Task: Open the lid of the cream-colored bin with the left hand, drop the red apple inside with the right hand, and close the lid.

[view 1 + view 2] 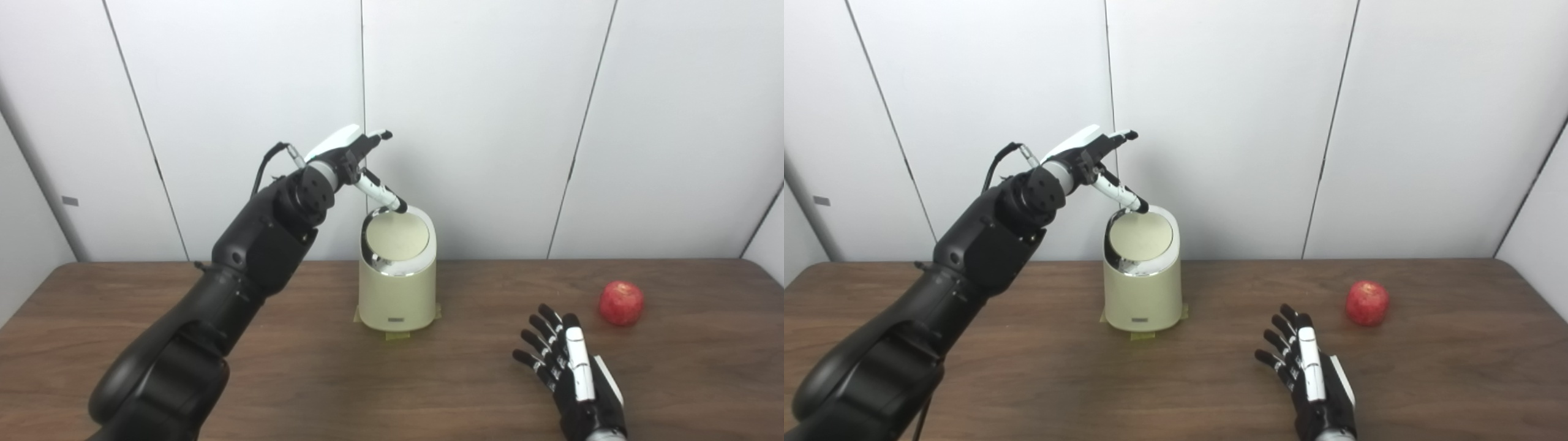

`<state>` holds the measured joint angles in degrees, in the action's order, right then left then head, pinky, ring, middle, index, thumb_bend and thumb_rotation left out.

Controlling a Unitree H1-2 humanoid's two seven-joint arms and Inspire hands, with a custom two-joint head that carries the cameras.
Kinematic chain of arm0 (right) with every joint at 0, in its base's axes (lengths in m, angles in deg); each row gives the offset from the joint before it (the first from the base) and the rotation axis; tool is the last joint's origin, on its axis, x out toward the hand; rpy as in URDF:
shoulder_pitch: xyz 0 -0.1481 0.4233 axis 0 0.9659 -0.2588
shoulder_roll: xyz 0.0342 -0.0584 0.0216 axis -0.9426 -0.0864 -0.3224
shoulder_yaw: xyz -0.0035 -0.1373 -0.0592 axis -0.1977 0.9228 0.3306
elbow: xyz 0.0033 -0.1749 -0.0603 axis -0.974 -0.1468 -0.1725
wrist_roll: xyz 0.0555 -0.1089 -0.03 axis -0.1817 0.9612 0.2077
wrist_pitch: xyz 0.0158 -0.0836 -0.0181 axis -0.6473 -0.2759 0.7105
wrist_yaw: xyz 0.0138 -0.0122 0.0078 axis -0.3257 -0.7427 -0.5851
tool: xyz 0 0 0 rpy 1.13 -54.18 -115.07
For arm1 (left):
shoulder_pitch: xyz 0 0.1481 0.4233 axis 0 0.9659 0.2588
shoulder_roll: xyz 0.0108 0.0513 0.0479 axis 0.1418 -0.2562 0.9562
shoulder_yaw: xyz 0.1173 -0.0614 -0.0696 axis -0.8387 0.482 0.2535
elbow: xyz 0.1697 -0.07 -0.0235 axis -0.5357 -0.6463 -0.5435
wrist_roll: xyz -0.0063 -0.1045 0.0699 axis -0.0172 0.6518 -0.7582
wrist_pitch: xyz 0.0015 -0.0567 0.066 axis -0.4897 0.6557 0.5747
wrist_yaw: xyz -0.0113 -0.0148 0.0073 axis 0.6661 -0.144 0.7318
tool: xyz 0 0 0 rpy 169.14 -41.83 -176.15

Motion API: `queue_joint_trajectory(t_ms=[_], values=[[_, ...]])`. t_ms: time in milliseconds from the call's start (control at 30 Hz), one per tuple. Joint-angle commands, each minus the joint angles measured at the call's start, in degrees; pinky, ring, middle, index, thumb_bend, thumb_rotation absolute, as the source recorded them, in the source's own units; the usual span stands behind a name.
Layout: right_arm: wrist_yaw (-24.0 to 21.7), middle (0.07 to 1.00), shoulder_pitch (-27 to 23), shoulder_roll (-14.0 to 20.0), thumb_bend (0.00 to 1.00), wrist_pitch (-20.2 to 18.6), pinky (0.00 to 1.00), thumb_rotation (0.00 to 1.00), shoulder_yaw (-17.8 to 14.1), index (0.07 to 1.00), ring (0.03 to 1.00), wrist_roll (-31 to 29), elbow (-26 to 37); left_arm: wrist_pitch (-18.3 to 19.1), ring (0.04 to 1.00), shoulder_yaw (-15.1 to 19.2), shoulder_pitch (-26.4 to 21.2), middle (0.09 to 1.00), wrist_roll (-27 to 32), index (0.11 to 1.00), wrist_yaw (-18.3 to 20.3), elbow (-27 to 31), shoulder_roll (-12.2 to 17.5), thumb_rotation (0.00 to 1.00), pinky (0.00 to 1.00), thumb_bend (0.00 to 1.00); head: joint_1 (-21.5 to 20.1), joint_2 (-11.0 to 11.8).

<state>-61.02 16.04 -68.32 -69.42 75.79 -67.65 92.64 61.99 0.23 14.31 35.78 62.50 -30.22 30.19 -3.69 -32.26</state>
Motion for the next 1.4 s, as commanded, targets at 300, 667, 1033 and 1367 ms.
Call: queue_joint_trajectory(t_ms=[300, 667, 1033, 1367], values=[[-0.21, 0.936, -1.54, -0.83, 0.45, -0.31, 0.77, 0.95, 0.63, 0.935, 0.9, 0.02, 2.92, -3.77, 0.998, -5.78, -9.65, 1.0, -7.41, 0.947, 2.72, -5.76, -1.3, 0.08, 0.86, 0.97, -0.05, -0.51], [-0.47, 0.933, -1.41, -0.72, 0.46, -1.25, 0.75, 0.96, 1.46, 0.931, 0.895, 0.84, 3.73, -5.83, 1.0, -7.8, -10.08, 1.0, -11.02, 0.959, 4.17, -6.61, -2.55, 0.1, 0.98, 1.0, -0.1, -1.1], [-0.56, 0.93, -1.24, -0.63, 0.45, -3.0, 0.75, 0.97, 1.74, 0.933, 0.894, 1.15, 4.82, -6.27, 0.99, -9.4, -9.92, 0.997, -14.73, 0.97, 5.99, -4.61, -2.42, 0.12, 1.0, 0.99, 0.71, -1.96], [-1.04, 0.93, -1.24, 0.07, 0.45, -3.04, 0.75, 0.99, 1.72, 0.938, 0.894, 1.05, 4.67, -6.31, 1.0, -10.55, -10.5, 0.995, -17.96, 0.954, 8.07, -3.56, -2.29, 0.11, 1.0, 0.99, 2.25, -2.2]])
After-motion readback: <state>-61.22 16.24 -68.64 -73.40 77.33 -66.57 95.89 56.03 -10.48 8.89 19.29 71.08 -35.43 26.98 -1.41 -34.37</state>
